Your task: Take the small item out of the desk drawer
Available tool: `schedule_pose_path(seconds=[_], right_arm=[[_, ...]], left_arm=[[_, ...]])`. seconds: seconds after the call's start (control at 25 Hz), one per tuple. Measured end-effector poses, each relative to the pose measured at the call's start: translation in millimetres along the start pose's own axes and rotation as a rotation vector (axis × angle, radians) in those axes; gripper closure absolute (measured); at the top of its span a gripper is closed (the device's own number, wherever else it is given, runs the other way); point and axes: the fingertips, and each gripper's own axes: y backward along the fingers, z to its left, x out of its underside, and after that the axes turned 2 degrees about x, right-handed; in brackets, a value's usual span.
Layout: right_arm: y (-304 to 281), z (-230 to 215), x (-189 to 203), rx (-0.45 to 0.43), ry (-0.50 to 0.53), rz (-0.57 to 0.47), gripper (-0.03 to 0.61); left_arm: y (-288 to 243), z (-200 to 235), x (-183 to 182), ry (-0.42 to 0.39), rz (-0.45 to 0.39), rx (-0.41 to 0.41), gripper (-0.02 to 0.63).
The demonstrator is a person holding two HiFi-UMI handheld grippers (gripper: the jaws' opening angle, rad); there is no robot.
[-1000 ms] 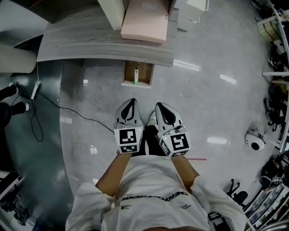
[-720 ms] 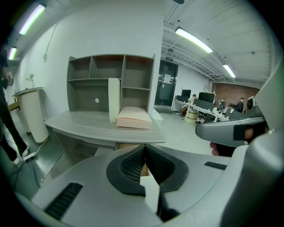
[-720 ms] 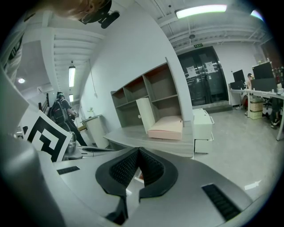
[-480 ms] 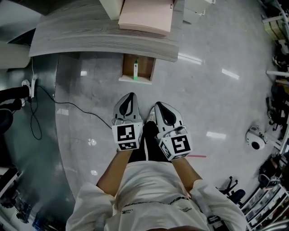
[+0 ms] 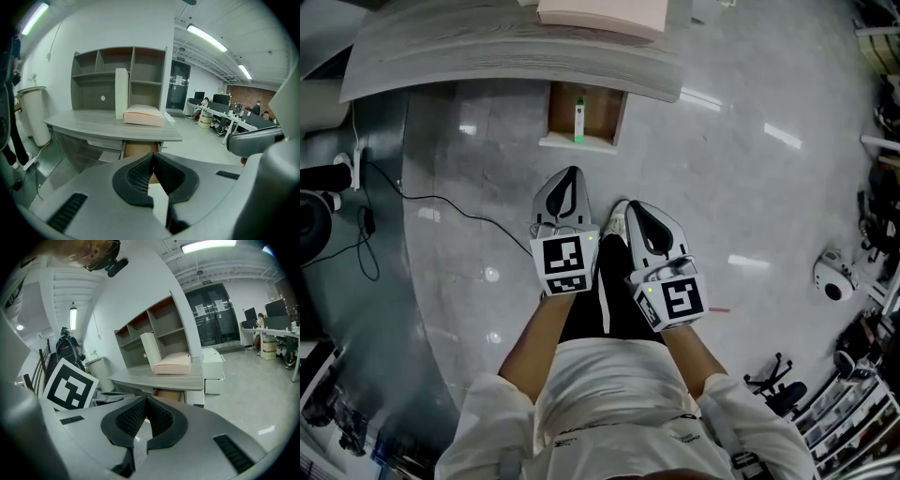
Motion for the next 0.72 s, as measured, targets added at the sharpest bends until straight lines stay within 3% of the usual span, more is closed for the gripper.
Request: schedule_pose_path(seconds=[0.6,0.72], right_arm=[[-10,-16,41,0.032,-0.022,0.034,0.546],[-8,-18,46,0.035,-0.025,0.043,0.546]], left_arm=[[-61,9,48,0.034,0.098,0.013,0.591],[-73,10,55,0.051,0.117,0.008,0.538]])
